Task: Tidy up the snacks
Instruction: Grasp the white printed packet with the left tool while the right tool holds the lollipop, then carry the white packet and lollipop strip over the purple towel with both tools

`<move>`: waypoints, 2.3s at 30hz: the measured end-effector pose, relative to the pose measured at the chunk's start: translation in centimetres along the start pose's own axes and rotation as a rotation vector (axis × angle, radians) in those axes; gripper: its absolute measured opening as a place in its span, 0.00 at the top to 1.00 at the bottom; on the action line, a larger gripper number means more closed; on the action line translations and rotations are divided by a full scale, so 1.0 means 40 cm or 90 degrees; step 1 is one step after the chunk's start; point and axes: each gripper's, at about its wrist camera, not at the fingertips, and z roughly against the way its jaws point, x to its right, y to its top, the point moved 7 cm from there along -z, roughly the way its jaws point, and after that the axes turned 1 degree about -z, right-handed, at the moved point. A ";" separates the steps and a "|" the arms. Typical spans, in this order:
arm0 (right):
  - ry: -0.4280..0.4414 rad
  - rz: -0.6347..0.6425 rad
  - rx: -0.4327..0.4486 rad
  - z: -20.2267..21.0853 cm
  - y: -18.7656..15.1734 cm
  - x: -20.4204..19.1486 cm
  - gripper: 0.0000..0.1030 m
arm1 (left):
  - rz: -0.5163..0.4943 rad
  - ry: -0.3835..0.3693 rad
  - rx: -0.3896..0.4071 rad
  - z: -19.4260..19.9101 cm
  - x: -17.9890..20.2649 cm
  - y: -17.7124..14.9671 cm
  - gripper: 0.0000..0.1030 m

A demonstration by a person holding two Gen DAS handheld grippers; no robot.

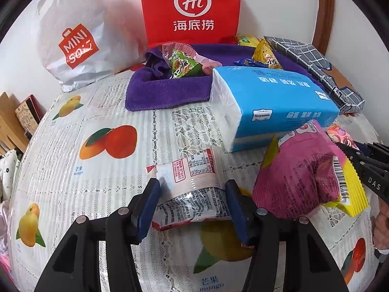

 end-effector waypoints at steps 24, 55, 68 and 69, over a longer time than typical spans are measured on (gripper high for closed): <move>0.018 -0.012 0.001 -0.003 0.000 0.007 0.76 | -0.030 0.031 0.007 0.009 0.012 -0.002 0.55; 0.013 -0.022 0.060 0.205 0.081 -0.065 0.79 | 0.058 -0.172 0.034 0.175 -0.064 0.061 0.83; 0.020 0.002 0.102 0.254 0.201 -0.076 0.79 | 0.036 -0.214 0.077 0.243 0.020 0.222 0.83; 0.022 0.007 0.109 0.259 0.218 -0.077 0.79 | 0.033 -0.214 0.082 0.248 0.024 0.240 0.83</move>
